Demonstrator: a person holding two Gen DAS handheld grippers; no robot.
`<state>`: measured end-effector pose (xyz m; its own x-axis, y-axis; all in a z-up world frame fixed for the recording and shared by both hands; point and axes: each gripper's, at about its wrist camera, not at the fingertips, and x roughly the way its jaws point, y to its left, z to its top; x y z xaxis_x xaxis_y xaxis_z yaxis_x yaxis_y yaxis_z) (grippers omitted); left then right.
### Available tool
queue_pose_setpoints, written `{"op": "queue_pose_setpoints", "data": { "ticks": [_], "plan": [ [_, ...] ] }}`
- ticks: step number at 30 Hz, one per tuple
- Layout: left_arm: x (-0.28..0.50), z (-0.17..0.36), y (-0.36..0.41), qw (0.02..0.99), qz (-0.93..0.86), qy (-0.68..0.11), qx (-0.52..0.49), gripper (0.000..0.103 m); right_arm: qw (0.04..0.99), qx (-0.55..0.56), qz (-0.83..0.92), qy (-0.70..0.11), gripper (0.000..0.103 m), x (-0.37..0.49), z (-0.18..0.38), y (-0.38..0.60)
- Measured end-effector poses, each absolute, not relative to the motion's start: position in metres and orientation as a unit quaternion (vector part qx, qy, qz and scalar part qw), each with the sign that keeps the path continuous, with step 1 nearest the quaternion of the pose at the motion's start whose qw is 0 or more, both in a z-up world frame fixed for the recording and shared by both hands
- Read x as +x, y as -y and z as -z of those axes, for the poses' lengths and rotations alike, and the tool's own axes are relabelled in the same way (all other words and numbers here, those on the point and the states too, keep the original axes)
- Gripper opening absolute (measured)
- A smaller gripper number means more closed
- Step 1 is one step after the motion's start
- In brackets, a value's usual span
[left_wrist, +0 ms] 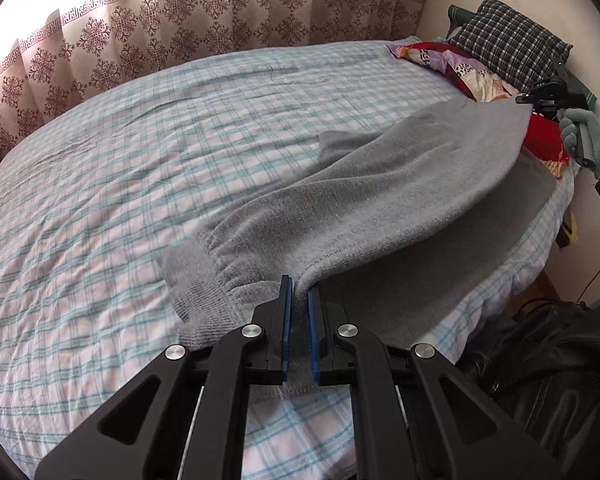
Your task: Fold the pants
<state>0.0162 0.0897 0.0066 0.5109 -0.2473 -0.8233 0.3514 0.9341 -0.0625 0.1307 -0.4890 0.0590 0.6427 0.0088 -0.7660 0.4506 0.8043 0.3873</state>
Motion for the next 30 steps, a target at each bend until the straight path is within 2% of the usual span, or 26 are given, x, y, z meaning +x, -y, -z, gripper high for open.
{"op": "queue_pose_setpoints", "data": {
  "ticks": [8,20,26,30],
  "plan": [
    [0.005,0.008,-0.075,0.853,0.187,-0.479,0.093,0.007,0.861,0.287,0.162,-0.387,0.004,0.065,-0.027,0.500],
    [-0.003,0.004,-0.078,0.853,0.185,-0.475,0.110,0.007,0.842,0.321,0.182,-0.392,0.004,0.026,0.004,0.512],
    [-0.007,0.016,-0.082,0.847,0.186,-0.486,0.111,0.008,0.853,0.275,0.193,-0.400,0.005,0.011,0.006,0.502],
    [-0.007,0.038,-0.084,0.834,0.187,-0.505,0.120,0.013,0.839,0.272,0.209,-0.422,0.006,0.012,0.027,0.505]
  ]
}}
